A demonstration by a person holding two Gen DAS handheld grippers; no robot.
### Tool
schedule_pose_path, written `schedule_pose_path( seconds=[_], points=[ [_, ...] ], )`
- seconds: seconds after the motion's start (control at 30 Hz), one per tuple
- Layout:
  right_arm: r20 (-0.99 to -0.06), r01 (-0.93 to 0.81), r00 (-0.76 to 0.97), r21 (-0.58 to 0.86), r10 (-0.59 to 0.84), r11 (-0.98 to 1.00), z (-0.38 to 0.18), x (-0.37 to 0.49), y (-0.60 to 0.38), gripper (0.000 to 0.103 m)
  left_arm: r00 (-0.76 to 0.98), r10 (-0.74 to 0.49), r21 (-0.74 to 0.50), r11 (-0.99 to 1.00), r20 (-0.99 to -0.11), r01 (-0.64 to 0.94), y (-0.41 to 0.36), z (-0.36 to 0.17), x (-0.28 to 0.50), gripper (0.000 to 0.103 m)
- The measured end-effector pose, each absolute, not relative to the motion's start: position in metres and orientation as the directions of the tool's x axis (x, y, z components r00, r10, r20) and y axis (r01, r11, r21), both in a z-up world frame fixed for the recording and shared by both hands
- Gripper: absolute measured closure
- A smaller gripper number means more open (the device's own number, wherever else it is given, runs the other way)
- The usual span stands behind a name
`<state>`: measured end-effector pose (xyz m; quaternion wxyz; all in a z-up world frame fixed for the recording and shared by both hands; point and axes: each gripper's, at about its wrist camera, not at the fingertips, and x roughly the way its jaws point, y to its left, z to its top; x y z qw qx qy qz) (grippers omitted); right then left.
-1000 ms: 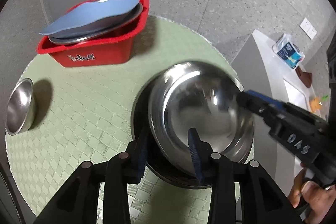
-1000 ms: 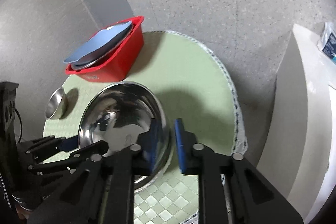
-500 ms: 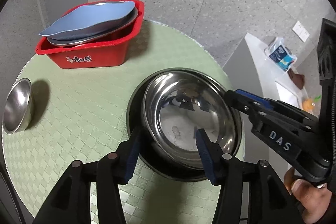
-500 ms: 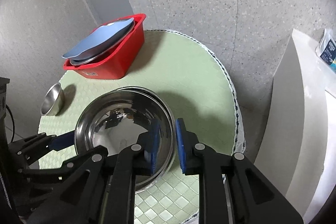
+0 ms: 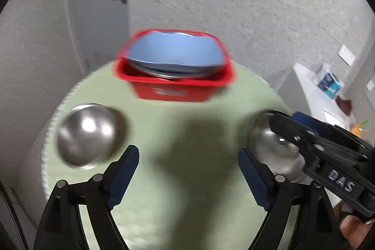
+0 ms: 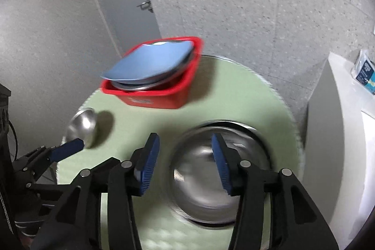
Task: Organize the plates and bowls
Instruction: 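Open the right gripper and pull back from the stacked bowls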
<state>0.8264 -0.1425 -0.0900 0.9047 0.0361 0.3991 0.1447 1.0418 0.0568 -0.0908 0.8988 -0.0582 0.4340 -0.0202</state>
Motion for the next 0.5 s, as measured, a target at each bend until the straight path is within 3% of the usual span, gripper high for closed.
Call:
schedule_pose_path(
  seconds=[0.1, 0.5],
  points=[
    [-0.707, -0.243, 0.633, 0.205, 0.315, 0.948, -0.093, 0.826, -0.106, 0.042, 0.627, -0.058, -0.111, 0.993, -0.777, -0.045, 0.098, -0.092, 1.033, 0.016],
    [-0.774, -0.252, 0.498, 0.303, 0.392, 0.919, -0.142, 0.865, 0.004, 0.04, 0.561, 0.049, -0.089, 0.973, -0.827, -0.215, 0.226, -0.123, 1.044, 0.015]
  ],
)
